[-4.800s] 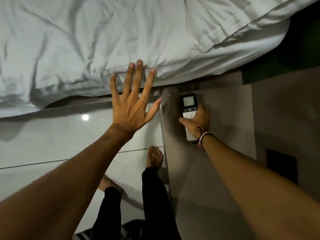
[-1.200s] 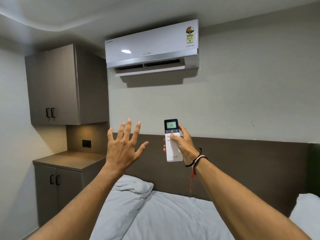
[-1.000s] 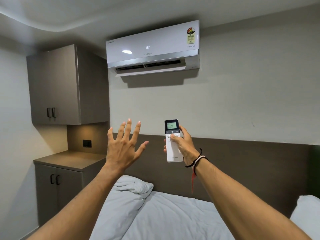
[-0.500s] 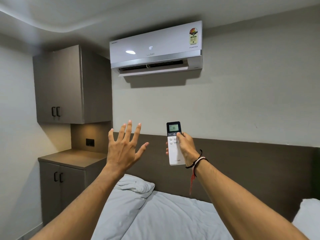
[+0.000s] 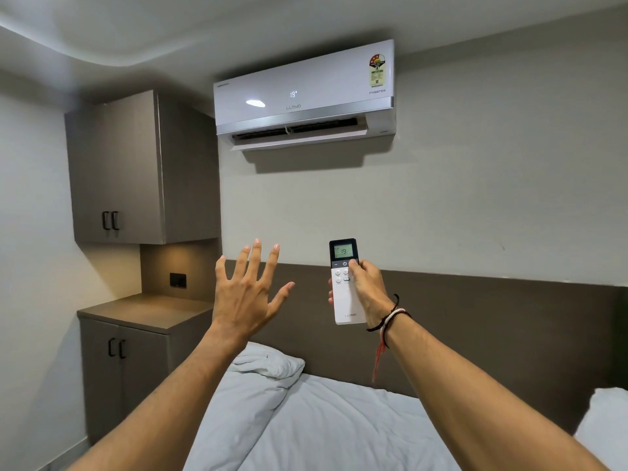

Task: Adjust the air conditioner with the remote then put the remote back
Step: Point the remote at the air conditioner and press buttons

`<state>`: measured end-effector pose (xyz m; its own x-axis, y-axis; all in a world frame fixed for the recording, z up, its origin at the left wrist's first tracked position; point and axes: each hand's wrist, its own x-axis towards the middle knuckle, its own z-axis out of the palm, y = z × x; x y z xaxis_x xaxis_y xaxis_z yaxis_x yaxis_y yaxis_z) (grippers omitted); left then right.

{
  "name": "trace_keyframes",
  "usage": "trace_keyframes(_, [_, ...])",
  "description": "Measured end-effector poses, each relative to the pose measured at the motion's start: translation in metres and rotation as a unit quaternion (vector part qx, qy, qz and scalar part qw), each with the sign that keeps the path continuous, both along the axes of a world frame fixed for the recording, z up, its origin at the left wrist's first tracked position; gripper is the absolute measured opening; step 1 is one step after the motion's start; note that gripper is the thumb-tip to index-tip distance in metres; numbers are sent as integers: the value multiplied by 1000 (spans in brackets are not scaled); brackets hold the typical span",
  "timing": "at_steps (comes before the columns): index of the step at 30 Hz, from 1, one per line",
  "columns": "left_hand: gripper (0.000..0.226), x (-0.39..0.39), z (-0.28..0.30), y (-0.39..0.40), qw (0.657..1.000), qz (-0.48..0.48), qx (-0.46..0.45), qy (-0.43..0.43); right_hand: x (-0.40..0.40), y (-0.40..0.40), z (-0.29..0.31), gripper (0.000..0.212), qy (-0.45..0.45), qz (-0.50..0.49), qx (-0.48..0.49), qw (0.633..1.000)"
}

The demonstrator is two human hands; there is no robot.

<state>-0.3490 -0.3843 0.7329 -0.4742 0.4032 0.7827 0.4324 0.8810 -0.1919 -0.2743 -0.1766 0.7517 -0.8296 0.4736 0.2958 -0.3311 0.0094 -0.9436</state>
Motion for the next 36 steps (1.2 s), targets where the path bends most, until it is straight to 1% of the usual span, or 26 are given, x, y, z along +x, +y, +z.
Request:
trace_keyframes(11, [79,8,3,12,1000,1,-5,3,1,12,-2,30,-9,-20,0,1000])
trace_keyframes(15, [79,10,5,18,1000,-4,-3,7,7,16,4,24,-1,-30,5,1000])
trace_keyframes(21, [79,18,7,30,1000,-9,1,4,12,30,6,28,-13,-33,16,999])
trace_keyframes(25, [79,23,11,36,1000,-13,8,-3,22,37,11,41,-13,-11,22,1000])
trace_keyframes(29, [79,32,8,44,999,-18,20,-20,40,47,-1,73,-23,-8,75,997])
trace_keyframes(30, [79,34,3,46,999,-20,23,-24,43,50,-9,78,-23,-13,90,996])
trace_keyframes(32, [78,41,-13,54,999,-25,34,-34,53,57,-31,75,-27,-43,122,991])
trace_keyframes(34, [76,47,-37,65,997,-32,41,-49,69,65,-60,59,-35,-89,145,985])
trace_keyframes(36, [74,56,-68,79,995,-43,45,-78,91,75,-101,43,-61,-123,142,980])
